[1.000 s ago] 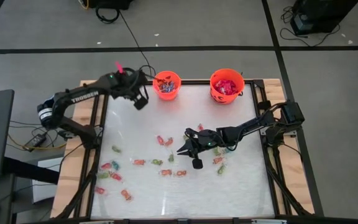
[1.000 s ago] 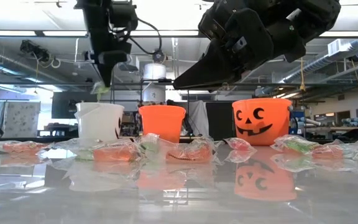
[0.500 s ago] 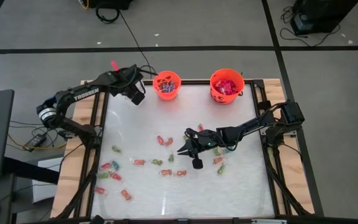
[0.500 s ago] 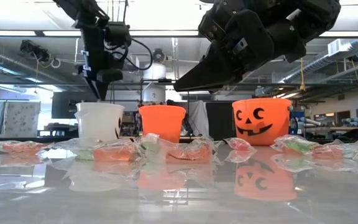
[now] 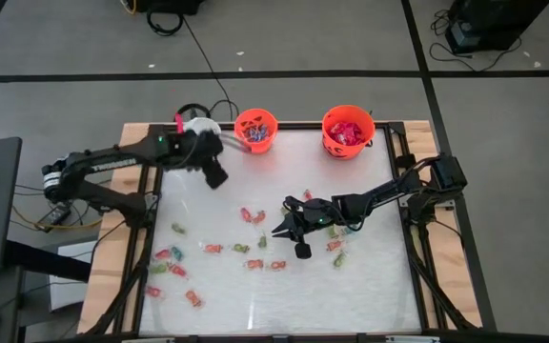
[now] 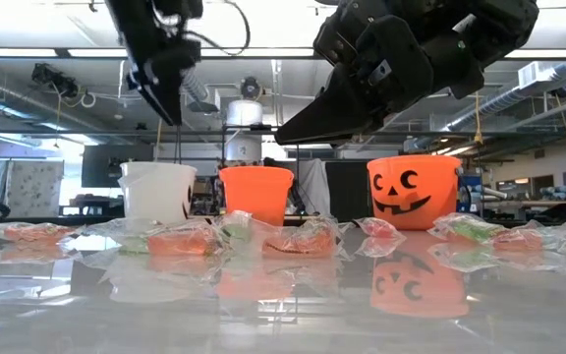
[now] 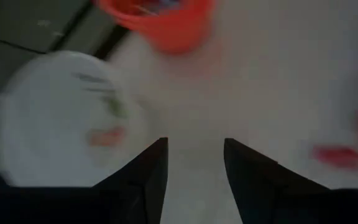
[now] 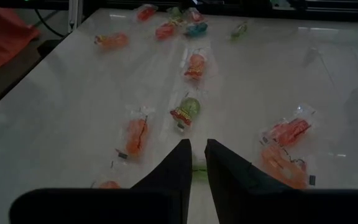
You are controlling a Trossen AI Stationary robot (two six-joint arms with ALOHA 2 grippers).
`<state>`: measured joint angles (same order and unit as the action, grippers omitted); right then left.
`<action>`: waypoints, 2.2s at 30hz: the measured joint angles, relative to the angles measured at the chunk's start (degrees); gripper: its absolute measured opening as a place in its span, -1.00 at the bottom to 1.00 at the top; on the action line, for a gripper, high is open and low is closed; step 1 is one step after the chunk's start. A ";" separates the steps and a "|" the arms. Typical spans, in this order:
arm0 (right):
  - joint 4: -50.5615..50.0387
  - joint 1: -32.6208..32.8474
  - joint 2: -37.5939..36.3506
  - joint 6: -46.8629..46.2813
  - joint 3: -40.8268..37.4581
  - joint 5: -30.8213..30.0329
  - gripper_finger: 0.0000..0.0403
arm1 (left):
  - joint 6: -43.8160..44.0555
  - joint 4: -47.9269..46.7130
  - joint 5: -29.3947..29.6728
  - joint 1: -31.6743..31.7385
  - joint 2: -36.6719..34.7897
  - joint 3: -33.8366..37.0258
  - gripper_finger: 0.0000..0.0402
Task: Sort candy by brand, put in halloween buckets
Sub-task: Put the green gummy into the white bucket
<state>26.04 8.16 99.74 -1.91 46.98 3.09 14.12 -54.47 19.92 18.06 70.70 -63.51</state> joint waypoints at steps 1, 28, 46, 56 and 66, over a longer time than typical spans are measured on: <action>-0.02 0.00 0.00 0.00 0.00 0.00 -0.69 | 1.75 -0.73 -0.47 -2.36 -0.46 0.09 -0.19; -0.44 1.49 0.00 0.55 0.00 0.11 -0.69 | 59.82 -17.48 4.88 -45.61 7.47 7.36 -0.19; -0.42 2.19 0.00 0.59 0.00 -0.37 -0.69 | 51.49 -6.28 -11.02 -43.34 6.69 24.46 -0.19; -0.44 1.89 0.00 0.59 0.00 -0.46 -0.69 | 48.85 -1.25 -15.21 -43.17 6.40 30.88 -0.20; -0.40 1.86 0.00 0.57 0.02 -0.45 -0.69 | 49.94 -0.29 -14.79 -41.84 6.58 26.76 -0.89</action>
<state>25.64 10.02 99.74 -1.34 47.00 2.64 64.06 -54.76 5.13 -23.78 77.28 -36.74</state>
